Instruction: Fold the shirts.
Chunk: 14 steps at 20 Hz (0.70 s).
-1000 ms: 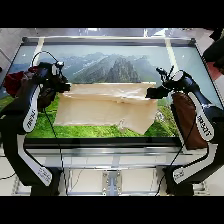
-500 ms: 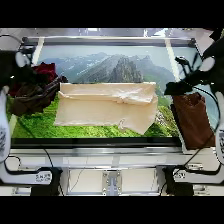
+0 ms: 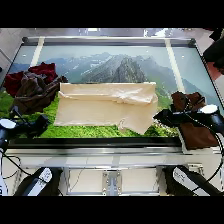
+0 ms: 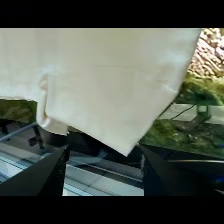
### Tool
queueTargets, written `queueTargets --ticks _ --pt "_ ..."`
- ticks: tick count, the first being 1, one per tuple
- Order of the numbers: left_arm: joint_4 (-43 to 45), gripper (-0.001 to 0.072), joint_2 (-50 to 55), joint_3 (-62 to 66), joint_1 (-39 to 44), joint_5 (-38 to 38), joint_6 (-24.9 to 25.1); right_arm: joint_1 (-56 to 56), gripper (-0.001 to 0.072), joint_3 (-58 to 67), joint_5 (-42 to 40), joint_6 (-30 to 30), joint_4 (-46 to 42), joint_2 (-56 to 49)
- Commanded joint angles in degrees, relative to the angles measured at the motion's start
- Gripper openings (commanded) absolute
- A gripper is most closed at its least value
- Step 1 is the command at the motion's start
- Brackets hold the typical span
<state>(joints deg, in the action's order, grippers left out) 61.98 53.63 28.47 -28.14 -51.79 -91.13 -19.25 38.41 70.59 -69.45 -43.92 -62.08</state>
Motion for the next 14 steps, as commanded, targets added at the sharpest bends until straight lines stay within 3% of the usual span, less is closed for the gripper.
queueTargets --ticks 1,5,13,14 --pt "-14.86 0.0378 3.67 -5.14 -2.32 2.45 4.57 -0.35 0.0512 -3.54 -0.7 1.73 7.3 0.79" --pt "-25.42 0.0378 8.81 -5.14 -2.32 4.72 11.98 -0.35 0.0511 -3.54 2.25 3.15 8.41 0.79" --pt "-26.12 0.0375 13.0 -5.11 -2.21 8.79 11.96 -0.35 0.051 -3.54 3.78 3.13 9.64 0.79" --pt "-26.23 0.0338 13.44 -5.11 -2.21 9.01 11.96 -0.35 0.051 -3.54 3.78 3.1 9.64 0.79"
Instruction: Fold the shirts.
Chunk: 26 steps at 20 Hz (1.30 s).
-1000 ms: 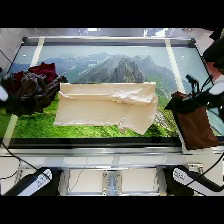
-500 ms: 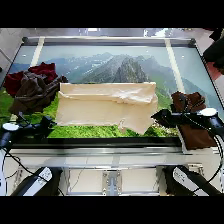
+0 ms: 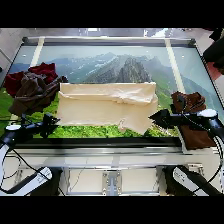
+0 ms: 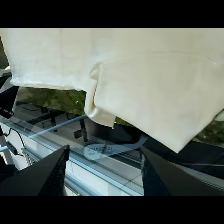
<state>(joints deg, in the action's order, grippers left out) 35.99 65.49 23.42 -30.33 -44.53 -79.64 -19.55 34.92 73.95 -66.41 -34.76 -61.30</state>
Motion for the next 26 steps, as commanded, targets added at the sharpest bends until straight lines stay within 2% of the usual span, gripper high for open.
queueTargets --ticks 1,2,3,6,8,9,14,15,16,17,20,23,24,25,26 --pt "-0.39 0.0311 1.75 -0.04 -0.02 2.03 0.46 -0.04 0.051 -0.04 0.42 0.07 0.42 0.0" --pt "-0.74 0.0177 1.86 -0.02 -0.02 2.43 0.48 -0.04 0.051 -0.04 0.42 0.07 0.22 0.0" --pt "-0.96 0.0008 1.84 -0.02 -0.02 2.99 0.52 -0.04 0.051 -0.04 0.5 0.04 -0.35 0.0" --pt "-2.45 0.0013 1.84 0.15 -0.02 3.15 1.66 -0.04 0.0509 -0.13 1.68 -0.76 -7.91 0.0" --pt "-5.16 0.0013 1.84 0.15 -0.02 3.15 4.24 -0.02 0.0509 -1.44 0.15 -3.89 -13.57 0.0" --pt "-6.54 0.0013 1.84 0.15 -0.02 3.15 5.03 -0.02 0.0509 -3.02 -1.62 -4.96 -13.62 -0.02" --pt "-8.61 0.0013 1.84 0.17 -0.02 2.95 6.91 9.35 0.0507 -11.13 -17.31 -5.14 -9.42 -0.07" --pt "-8.61 0.0013 1.84 0.17 -0.02 2.95 6.91 12.13 0.0494 -11.85 -20.65 -5.11 -7.76 -0.09" --pt "-8.61 0.0013 1.84 0.17 -0.02 2.97 6.91 14.67 0.0433 -12.0 -23.34 -5.11 -6.97 -0.15" --pt "-8.61 0.0013 1.84 0.17 -0.02 2.97 7.17 17.27 0.0405 -12.0 -25.55 -5.11 -6.03 -0.57" --pt "-8.59 0.0013 1.84 0.15 -0.02 2.71 8.37 22.53 0.0407 -11.98 -29.29 -5.11 -2.25 -3.78" --pt "-8.59 0.0013 1.84 0.15 -0.02 2.47 8.61 23.58 0.0396 -11.98 -29.53 -5.09 0.35 -5.88" --pt "-8.61 0.0012 1.84 0.17 -0.02 2.45 8.59 23.58 0.0259 -11.85 -29.46 -4.72 1.42 -5.81" --pt "-8.63 0.0013 1.84 0.17 -0.02 2.19 8.59 23.58 0.0049 -11.34 -28.63 -4.31 2.25 -5.81" --pt "-8.61 0.0013 1.79 0.28 -0.04 1.4 8.61 23.56 0.0018 -10.43 -26.62 -3.52 2.34 -5.6"
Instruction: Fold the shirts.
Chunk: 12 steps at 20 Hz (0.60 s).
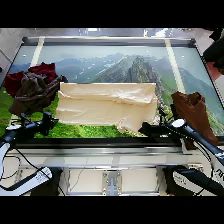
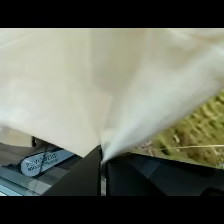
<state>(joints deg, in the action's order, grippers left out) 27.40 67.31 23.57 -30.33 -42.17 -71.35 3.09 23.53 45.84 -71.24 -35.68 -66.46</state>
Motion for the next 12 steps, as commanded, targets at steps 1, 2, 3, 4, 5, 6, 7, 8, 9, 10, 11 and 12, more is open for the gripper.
queueTargets --ticks 1,2,3,4,5,6,7,8,9,10,11,12 --pt "-0.02 0.0013 -0.15 0.46 -0.11 -2.27 1.22 0.94 0.0018 2.1 4.0 2.01 3.19 0.2" --pt "0.02 0.0012 -0.7 0.96 -0.15 -3.76 3.23 0.92 0.0017 3.41 6.6 1.99 2.8 1.31" --pt "0.17 0.0012 -1.73 1.51 -0.26 -5.53 4.55 0.92 0.0017 4.76 9.46 1.92 2.49 3.02" --pt "0.72 0.0013 -3.15 1.97 -0.57 -7.58 4.79 0.87 0.0017 6.16 12.35 1.73 2.27 5.16" --pt "1.44 0.0012 -5.16 2.34 -1.18 -9.97 4.92 0.87 0.0017 7.5 14.97 1.27 2.12 7.32" --pt "2.82 0.0013 -7.32 2.64 -1.97 -12.09 4.96 0.87 0.0017 8.9 17.4 0.94 1.49 9.66" --pt "4.96 0.0012 -9.75 2.93 -2.8 -13.94 4.96 0.87 0.0017 10.36 19.3 -1.68 -0.2 12.2" --pt "7.41 0.0012 -12.87 3.08 -3.85 -15.52 4.94 0.87 0.0017 11.85 20.44 -4.04 -3.02 14.64" --pt "9.81 0.0012 -15.61 3.28 -4.76 -16.65 4.92 0.87 0.0017 13.22 21.05 -6.43 -6.01 16.57" --pt "11.98 0.0012 -18.36 3.48 -5.68 -17.64 4.9 0.87 0.0017 14.64 22.03 -8.72 -9.22 18.25" --pt "14.29 0.0011 -21.16 4.02 -6.56 -18.99 4.68 0.87 0.0017 15.93 22.99 -10.14 -12.02 19.47" --pt "16.0 0.0011 -23.39 4.85 -7.04 -20.2 4.66 0.87 0.0017 17.09 23.58 -11.28 -14.32 20.24"
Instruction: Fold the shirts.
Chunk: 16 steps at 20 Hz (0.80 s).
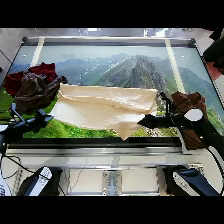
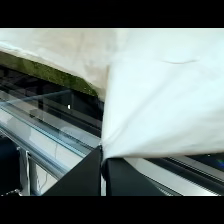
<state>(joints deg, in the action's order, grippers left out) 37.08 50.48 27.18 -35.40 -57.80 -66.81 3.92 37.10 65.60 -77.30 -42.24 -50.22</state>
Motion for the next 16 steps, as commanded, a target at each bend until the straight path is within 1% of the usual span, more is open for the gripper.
queueTargets --ticks 1,4,6,8,10,11,13,14,16 --pt "8.0 0.0011 -8.39 2.64 -2.08 -5.55 -0.31 0.04 0.0016 4.94 4.07 -6.27 -9.92 4.35" --pt "9.66 0.001 -9.2 9.16 -1.9 -7.98 -0.87 0.04 0.0016 8.39 3.3 -6.64 -12.72 4.04" --pt "13.42 0.001 -6.82 14.25 -0.39 -7.82 -1.62 0.04 0.0016 10.6 1.77 -6.69 -15.63 3.13" --pt "15.06 0.001 -1.64 19.04 4.17 -6.8 -2.14 0.04 0.0015 12.11 -3.74 -6.69 -16.48 1.11" --pt "20.22 0.0009 4.98 22.53 11.26 -3.17 -2.47 0.04 0.0015 13.7 -9.14 -6.62 -16.5 -2.73" --pt "24.44 0.0009 8.48 24.24 14.69 -1.11 -4.98 0.04 0.0015 15.04 -11.1 -6.56 -16.5 -6.01" --pt "35.41 0.0009 15.72 28.04 20.65 4.31 -12.07 0.04 0.0016 18.1 -12.5 -5.31 -16.5 -13.09" --pt "40.5 0.001 19.39 30.4 23.1 6.12 -15.28 0.04 0.0015 19.96 -13.05 -4.87 -16.59 -17.29" --pt "48.65 0.001 26.1 35.19 26.93 7.76 -19.8 0.04 0.0015 24.09 -13.4 -4.46 -18.08 -25.24"
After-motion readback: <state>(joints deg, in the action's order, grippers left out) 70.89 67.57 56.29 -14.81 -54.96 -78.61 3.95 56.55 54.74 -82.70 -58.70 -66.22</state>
